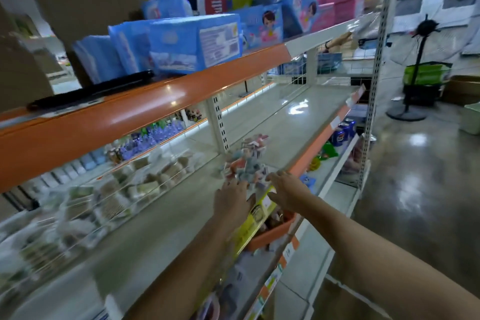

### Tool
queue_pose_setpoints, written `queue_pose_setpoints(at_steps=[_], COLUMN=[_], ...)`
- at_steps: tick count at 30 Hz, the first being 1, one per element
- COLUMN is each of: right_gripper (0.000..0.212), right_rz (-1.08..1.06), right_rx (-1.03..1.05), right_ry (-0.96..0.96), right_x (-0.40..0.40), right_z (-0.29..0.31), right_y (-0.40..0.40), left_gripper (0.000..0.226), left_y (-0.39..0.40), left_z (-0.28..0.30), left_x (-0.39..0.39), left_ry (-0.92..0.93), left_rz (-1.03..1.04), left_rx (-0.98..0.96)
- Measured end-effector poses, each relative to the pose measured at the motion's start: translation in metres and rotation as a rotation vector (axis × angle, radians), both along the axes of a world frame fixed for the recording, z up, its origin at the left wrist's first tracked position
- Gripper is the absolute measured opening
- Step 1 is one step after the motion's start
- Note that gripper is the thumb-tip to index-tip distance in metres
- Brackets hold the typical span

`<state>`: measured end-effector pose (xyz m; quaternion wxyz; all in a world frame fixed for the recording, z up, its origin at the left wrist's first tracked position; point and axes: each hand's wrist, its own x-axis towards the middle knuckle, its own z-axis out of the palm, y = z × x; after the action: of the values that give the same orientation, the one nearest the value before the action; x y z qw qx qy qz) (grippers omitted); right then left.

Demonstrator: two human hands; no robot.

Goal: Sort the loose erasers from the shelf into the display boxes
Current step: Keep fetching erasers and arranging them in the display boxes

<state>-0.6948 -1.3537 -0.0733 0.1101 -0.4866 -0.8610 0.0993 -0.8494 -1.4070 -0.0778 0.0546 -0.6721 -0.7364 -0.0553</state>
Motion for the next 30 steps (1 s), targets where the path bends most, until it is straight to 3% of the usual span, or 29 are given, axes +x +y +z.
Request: queue_pose_setpoints(at_steps=[6, 11, 16, 23, 28, 30], right_gripper=[0.045, 0.043, 0.038, 0.037, 0.043, 0.03], right_rz=[0.024, 0.061, 0.155, 0.231, 0.392, 0.417], right_rx=[-0.043, -0.083, -0.135, -0.128, -0.163, -0.133], right_ry=[-0.005, 0.039, 0.13, 0.286, 0.394, 0.388], right_x=[-0.018, -0.044, -0.066, -0.071, -0.054, -0.05], right_z=[-0.008, -0.019, -0.03, -0.041, -0.042, -0.042], right_y=[0.092, 0.15, 0.177, 0.201, 0.221, 0.227], left_gripper=[0.049, 0.048, 0.047, 0.071, 0.059, 0.053], left_y=[0.085, 0.128, 0.146, 0.156, 0.162, 0.16], left_z=[-0.016, -0.029, -0.042, -0.047, -0.042, -0.041], left_x=[-0.009, -0.024, -0.025, -0.017, -0.005, -0.003], left_ry=[-0.087, -0.273, -0.323, -0.26, -0.261, -0.283], left_rz=[0.091, 0.23, 0.332, 0.485, 0.593, 0.598], left_rx=[0.072, 0.1, 0.093, 0.126, 0.169, 0.212])
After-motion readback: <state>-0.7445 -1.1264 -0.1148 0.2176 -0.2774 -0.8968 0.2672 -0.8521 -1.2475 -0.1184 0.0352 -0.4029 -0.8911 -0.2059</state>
